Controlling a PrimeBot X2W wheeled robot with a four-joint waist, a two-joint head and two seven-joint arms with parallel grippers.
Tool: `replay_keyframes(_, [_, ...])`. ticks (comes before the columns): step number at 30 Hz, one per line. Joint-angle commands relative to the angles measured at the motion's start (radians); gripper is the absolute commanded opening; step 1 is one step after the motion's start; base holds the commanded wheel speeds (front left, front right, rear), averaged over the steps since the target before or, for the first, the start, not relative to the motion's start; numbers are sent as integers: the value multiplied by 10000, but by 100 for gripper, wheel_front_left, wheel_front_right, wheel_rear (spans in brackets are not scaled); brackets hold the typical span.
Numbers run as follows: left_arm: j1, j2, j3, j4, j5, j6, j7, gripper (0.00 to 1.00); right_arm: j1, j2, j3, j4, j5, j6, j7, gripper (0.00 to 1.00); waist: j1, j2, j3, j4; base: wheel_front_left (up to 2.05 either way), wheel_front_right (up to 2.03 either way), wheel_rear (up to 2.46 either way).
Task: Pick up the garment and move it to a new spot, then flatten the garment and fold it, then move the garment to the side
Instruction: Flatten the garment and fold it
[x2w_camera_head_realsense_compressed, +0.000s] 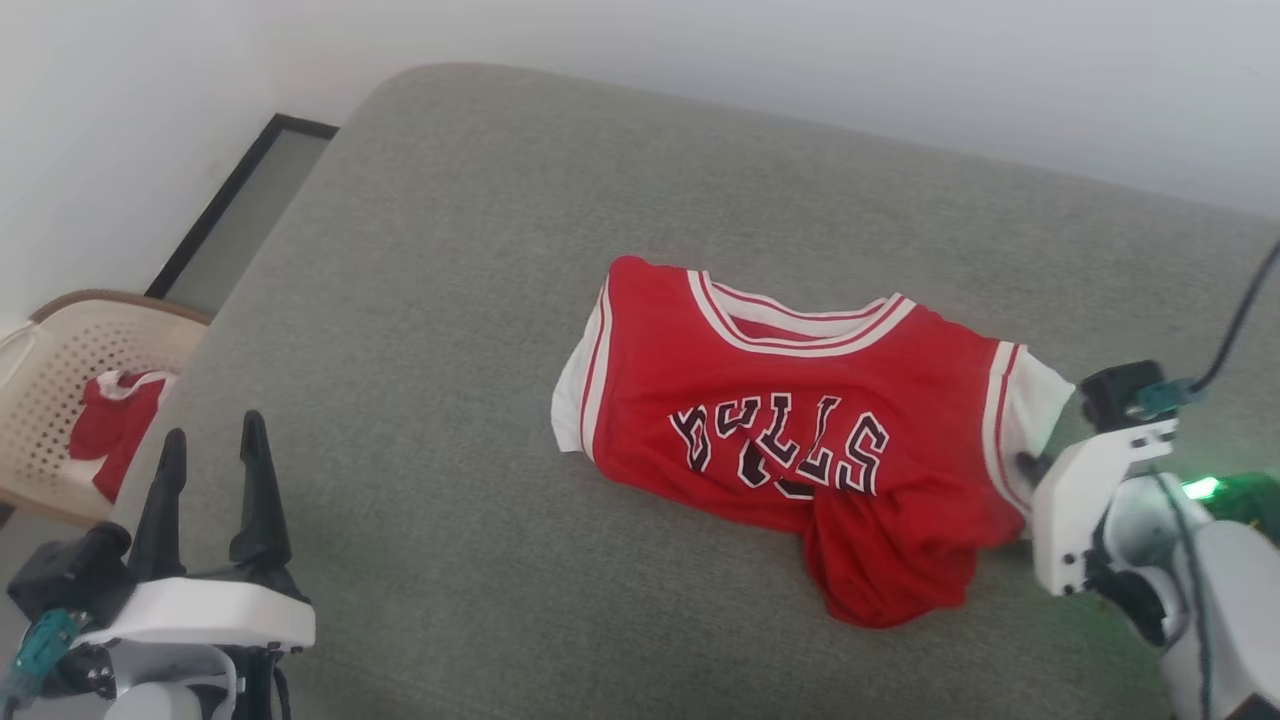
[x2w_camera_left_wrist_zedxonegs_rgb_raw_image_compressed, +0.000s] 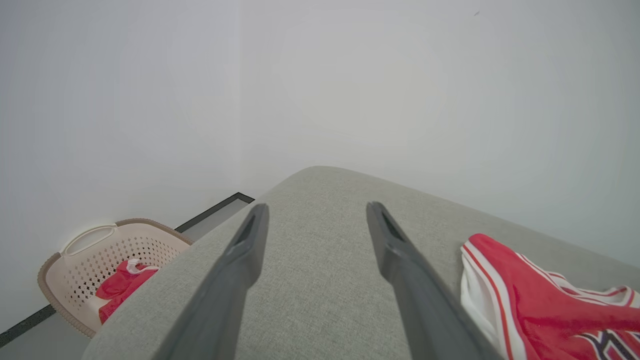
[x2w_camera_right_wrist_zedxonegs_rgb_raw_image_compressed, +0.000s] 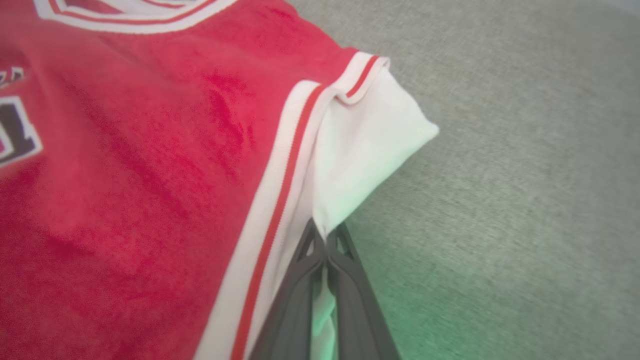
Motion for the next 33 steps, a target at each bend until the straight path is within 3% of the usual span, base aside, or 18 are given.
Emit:
replay_keyframes(1, [193,-103,207,-40,212,-132,-46,100,53,-134,-140,-182,94,-12,153,0,0,0,-60,-131,0,0,0])
replay_keyframes(17, [459,-434,664,-16,795,-445,-47,100,1531,-1675,-1609,-1897,743,-9,1817,0,0,0,-378,-821,0,0,0])
replay_keyframes(25, [314,-238,281,131,876,-451,-47,100,1501,-1339,-1731,-860,610,-9,1611,0,0,0,-371,-865,0,0,0])
replay_keyframes(33, [132,4,27,177,703,-453,-47,100,996,-1699,-1615,479,88,-15,1151,0,0,0,-351,-920,0,0,0])
